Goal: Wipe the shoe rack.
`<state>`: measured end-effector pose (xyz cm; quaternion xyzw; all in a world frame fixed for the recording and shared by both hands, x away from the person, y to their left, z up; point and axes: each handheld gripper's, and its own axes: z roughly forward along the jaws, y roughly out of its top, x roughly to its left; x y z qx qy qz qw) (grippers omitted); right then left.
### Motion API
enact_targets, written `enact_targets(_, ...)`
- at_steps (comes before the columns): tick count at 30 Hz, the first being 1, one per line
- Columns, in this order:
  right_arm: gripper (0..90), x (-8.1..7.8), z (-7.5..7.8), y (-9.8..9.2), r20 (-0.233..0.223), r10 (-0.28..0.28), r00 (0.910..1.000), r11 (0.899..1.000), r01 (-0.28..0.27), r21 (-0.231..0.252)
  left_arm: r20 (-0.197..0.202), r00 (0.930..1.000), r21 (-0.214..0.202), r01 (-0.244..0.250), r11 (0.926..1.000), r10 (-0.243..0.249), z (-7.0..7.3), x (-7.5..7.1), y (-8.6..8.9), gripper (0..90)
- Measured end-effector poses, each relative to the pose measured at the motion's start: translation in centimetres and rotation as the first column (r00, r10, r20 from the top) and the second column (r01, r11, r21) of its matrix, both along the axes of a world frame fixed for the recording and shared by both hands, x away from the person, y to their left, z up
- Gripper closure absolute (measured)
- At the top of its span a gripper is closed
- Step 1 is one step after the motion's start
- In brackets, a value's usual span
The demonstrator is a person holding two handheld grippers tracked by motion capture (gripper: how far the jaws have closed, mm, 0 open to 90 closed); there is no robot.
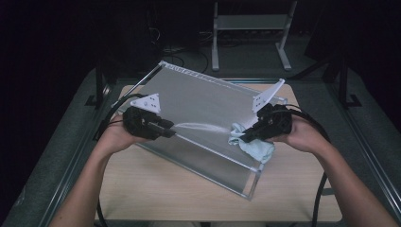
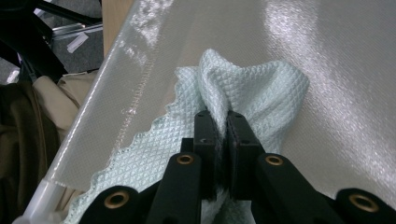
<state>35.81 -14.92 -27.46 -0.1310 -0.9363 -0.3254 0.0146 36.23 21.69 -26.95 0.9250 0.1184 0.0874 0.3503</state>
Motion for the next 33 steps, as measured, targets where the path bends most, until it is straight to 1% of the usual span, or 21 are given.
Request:
enact_targets(1, 83.5, 0.1, 0.0, 0.1, -0.007, 0.003, 1.0000, 1.000, -0.003, 0.001, -0.006, 1.0000, 0.000, -0.005, 1.0000, 0.005, 0.0, 0.1, 0.0, 65.3)
enact_targets(3, 83.6, 0.5, -0.1, 0.3, -0.026, 0.005, 0.9997, 1.000, -0.005, 0.003, -0.001, 0.9999, 0.002, -0.017, 0.9999, 0.017, 0.1, 0.2, 0.1, 64.8)
enact_targets(4, 83.6, 0.5, -0.1, 0.3, -0.026, 0.005, 0.9997, 1.000, -0.005, 0.003, -0.001, 0.9999, 0.002, -0.017, 0.9999, 0.017, 0.1, 0.2, 0.1, 65.0)
enact_targets(5, 83.7, 0.9, -0.1, 0.5, -0.034, 0.000, 0.9994, 1.000, 0.000, 0.014, -0.003, 1.0000, -0.013, -0.003, 0.9999, 0.003, 0.2, 0.0, 0.0, 64.8)
enact_targets(6, 83.7, 1.0, -0.2, 0.8, -0.028, -0.008, 0.9996, 1.000, 0.008, 0.020, -0.003, 1.0000, -0.013, -0.003, 0.9999, 0.003, 0.2, 0.0, 0.0, 64.5)
enact_targets(8, 83.7, 1.3, -0.2, 1.7, -0.014, -0.013, 0.9998, 0.999, 0.014, 0.029, -0.004, 0.9995, -0.034, 0.030, 0.9990, -0.030, 0.3, -0.6, -0.8, 64.2)
enact_targets(10, 83.6, 1.8, -0.2, 2.8, -0.004, -0.017, 0.9999, 0.999, 0.017, 0.033, 0.000, 0.9991, -0.030, 0.043, 0.9986, -0.043, 0.3, -0.8, -1.1, 64.0)
enact_targets(11, 83.6, 2.0, -0.3, 3.5, 0.002, -0.017, 0.9999, 0.999, 0.016, 0.038, 0.000, 0.9974, -0.033, 0.072, 0.9968, -0.072, 0.3, -1.2, -1.8, 64.1)
enact_targets(12, 83.6, 2.3, -0.3, 4.1, 0.008, -0.014, 0.9999, 0.999, 0.014, 0.042, 0.007, 0.9965, -0.032, 0.084, 0.9960, -0.084, 0.4, -1.3, -2.1, 64.0)
enact_targets(14, 83.5, 2.6, -0.3, 5.2, 0.007, 0.000, 1.0000, 0.999, 0.000, 0.054, 0.005, 0.9944, -0.020, 0.105, 0.9942, -0.105, 0.3, -1.5, -2.6, 64.0)
enact_targets(16, 83.3, 2.8, 0.0, 5.7, 0.011, 0.016, 0.9998, 0.998, -0.017, 0.052, 0.003, 0.9938, -0.005, 0.112, 0.9937, -0.112, 0.1, -1.5, -2.8, 63.9)
enact_targets(17, 83.2, 2.9, 0.2, 5.6, 0.017, 0.020, 0.9997, 0.998, -0.021, 0.052, 0.006, 0.9942, 0.001, 0.108, 0.9942, -0.108, 0.0, -1.5, -2.9, 64.0)
enact_targets(18, 83.1, 3.1, 0.4, 5.3, 0.024, 0.005, 0.9997, 0.999, -0.006, 0.048, 0.008, 0.9946, -0.013, 0.104, 0.9945, -0.104, -0.1, -1.5, -2.8, 63.9)
enact_targets(20, 83.0, 3.4, 0.6, 4.2, 0.035, -0.028, 0.9990, 0.999, 0.027, 0.028, 0.007, 0.9946, -0.013, 0.104, 0.9945, -0.104, -0.1, -1.4, -2.7, 64.1)
enact_targets(21, 83.0, 3.4, 0.6, 4.2, 0.035, -0.028, 0.9990, 0.999, 0.027, 0.028, 0.007, 0.9946, -0.013, 0.104, 0.9945, -0.104, -0.1, -1.4, -2.7, 64.1)
enact_targets(23, 83.3, 3.8, 0.3, 2.6, 0.025, -0.063, 0.9977, 0.998, 0.062, 0.008, 0.007, 0.9951, -0.023, 0.099, 0.9948, -0.099, -0.2, -1.4, -2.7, 64.4)
enact_targets(25, 83.6, 3.6, 0.0, 2.2, 0.014, -0.060, 0.9981, 0.998, 0.060, 0.010, 0.016, 0.9953, -0.015, 0.096, 0.9953, -0.096, -0.2, -1.4, -2.7, 64.7)
enact_targets(27, 83.9, 3.2, -0.1, 2.1, 0.022, -0.052, 0.9984, 0.999, 0.052, 0.005, 0.024, 0.9956, -0.008, 0.090, 0.9959, -0.090, -0.2, -1.3, -2.6, 65.4)
enact_targets(28, 83.9, 3.2, -0.1, 2.1, 0.022, -0.052, 0.9984, 0.999, 0.052, 0.005, 0.024, 0.9956, -0.008, 0.090, 0.9959, -0.090, -0.2, -1.3, -2.6, 65.8)
enact_targets(29, 83.9, 2.9, -0.1, 2.0, 0.003, -0.051, 0.9987, 0.999, 0.051, 0.002, 0.024, 0.9964, -0.013, 0.082, 0.9966, -0.082, -0.2, -1.1, -2.6, 65.9)
enact_targets(33, 83.9, 2.0, 0.1, 2.0, -0.002, -0.024, 0.9997, 1.000, 0.024, -0.018, 0.017, 0.9962, -0.018, 0.086, 0.9962, -0.085, -0.2, -0.6, -2.8, 65.3)
